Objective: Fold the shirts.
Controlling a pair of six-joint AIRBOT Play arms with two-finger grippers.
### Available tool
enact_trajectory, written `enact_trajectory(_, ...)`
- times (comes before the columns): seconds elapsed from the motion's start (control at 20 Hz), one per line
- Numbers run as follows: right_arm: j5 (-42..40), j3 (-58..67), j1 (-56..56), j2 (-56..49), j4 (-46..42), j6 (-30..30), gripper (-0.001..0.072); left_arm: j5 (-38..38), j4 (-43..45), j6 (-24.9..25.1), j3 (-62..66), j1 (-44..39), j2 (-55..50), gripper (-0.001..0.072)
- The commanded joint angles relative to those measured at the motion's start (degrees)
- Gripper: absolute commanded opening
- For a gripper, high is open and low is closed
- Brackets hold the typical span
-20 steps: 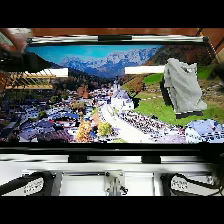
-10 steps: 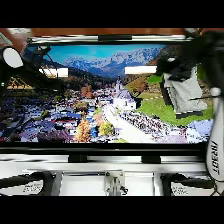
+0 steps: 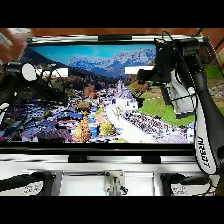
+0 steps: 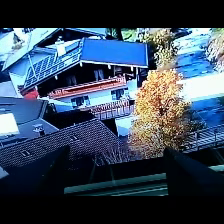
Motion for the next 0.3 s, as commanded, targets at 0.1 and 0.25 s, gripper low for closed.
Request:
enact_trajectory(0.1,0.6,0.0,0.2,-0.2,0.2,0.0,0.0655,4.4,0.3,-0.2,-2.4,-1.4,1.9,0.0672)
enact_trajectory(0.25,0.6,0.1,0.2,-0.2,0.2,0.0,0.0655,4.7,0.4,1.5,-2.4,-1.4,1.9,0.0672)
